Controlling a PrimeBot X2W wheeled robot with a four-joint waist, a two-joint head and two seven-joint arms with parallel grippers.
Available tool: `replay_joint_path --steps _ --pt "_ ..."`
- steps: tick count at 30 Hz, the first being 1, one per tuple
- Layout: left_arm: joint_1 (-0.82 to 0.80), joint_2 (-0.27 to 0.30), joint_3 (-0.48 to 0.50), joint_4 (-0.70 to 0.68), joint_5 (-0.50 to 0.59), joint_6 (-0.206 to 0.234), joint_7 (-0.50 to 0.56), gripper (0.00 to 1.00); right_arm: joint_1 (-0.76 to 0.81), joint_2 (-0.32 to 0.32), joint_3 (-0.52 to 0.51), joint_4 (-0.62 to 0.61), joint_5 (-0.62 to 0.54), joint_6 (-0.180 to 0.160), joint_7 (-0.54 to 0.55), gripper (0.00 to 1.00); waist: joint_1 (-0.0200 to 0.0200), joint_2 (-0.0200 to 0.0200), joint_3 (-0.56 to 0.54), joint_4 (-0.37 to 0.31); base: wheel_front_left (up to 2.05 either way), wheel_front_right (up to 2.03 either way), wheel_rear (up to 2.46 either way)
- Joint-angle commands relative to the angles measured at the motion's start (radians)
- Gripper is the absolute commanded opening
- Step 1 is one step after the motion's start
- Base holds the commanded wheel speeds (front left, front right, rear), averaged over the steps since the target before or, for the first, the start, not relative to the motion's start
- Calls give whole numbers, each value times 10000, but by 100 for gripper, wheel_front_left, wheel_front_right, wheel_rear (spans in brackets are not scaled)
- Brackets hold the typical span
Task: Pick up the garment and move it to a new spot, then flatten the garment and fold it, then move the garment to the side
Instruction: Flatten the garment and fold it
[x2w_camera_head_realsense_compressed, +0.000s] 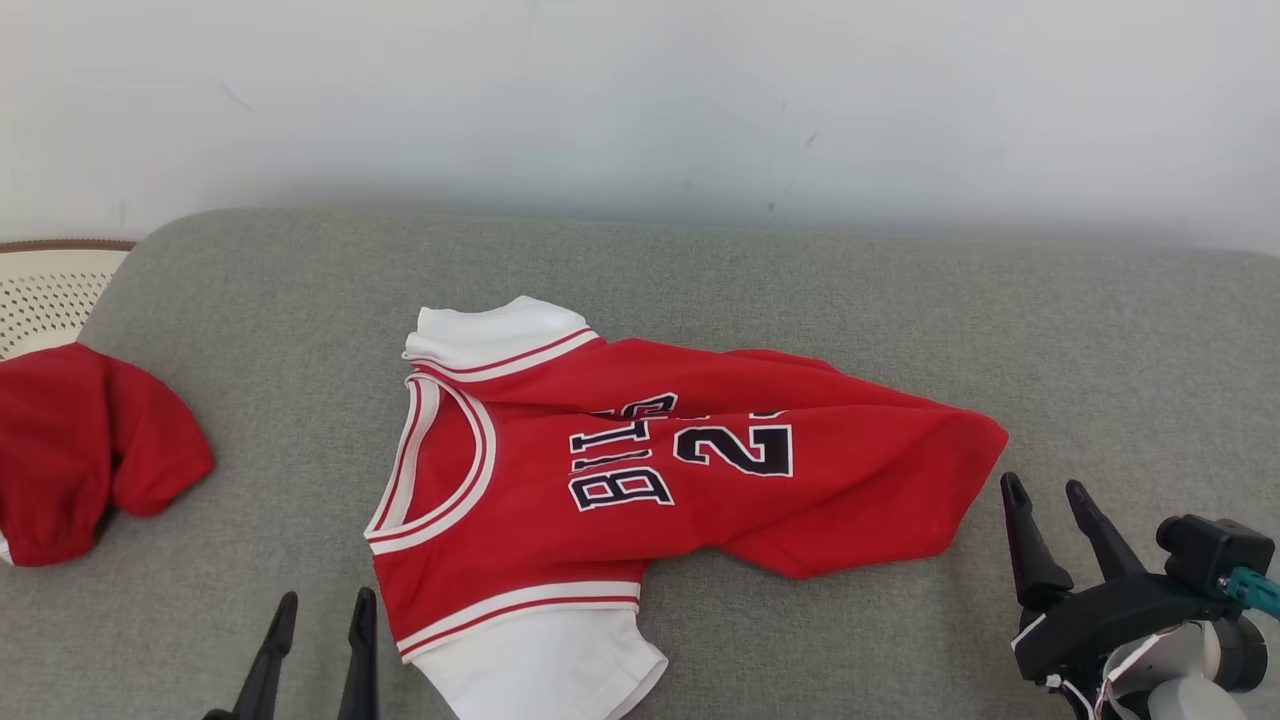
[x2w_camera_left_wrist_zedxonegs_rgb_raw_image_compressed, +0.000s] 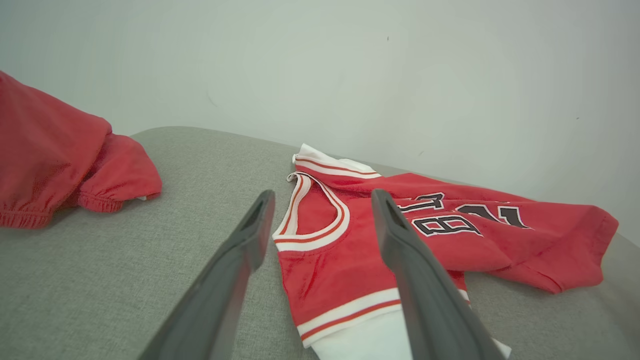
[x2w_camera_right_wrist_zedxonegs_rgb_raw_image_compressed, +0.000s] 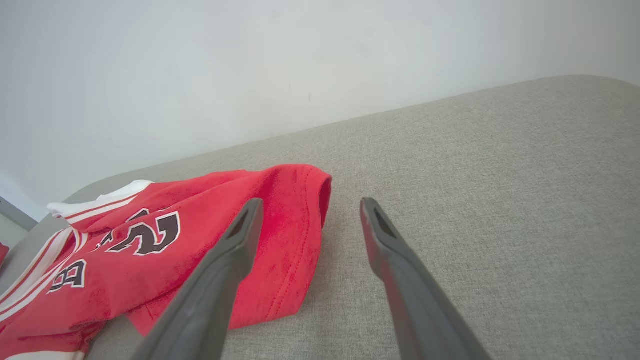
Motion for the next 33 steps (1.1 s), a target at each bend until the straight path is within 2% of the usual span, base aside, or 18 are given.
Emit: replay_joint_path --steps 1,9,15,24,33 --pt "196 -41 2 88 31 -56 -38 100 155 117 -75 -162 -144 4 -119 100 0 0 -24 2 0 0 0" --pt "379 -130 -61 701 -35 -168 -38 100 613 624 -191 -854 -672 4 -541 100 0 0 -270 18 0 0 0" --pt "274 -161 86 1037 14 -249 -38 100 836 608 328 -1222 -915 4 -1165 100 0 0 -335 -101 0 0 0" --pt "-15 -97 -13 1884 -172 -516 57 100 903 663 813 -1041 -952 5 -1341 100 0 0 -345 -261 0 0 0" --pt "-924 165 -49 3566 -475 -797 51 100 537 726 1176 -896 -932 5 -1354 100 0 0 1 -744 0 0 0"
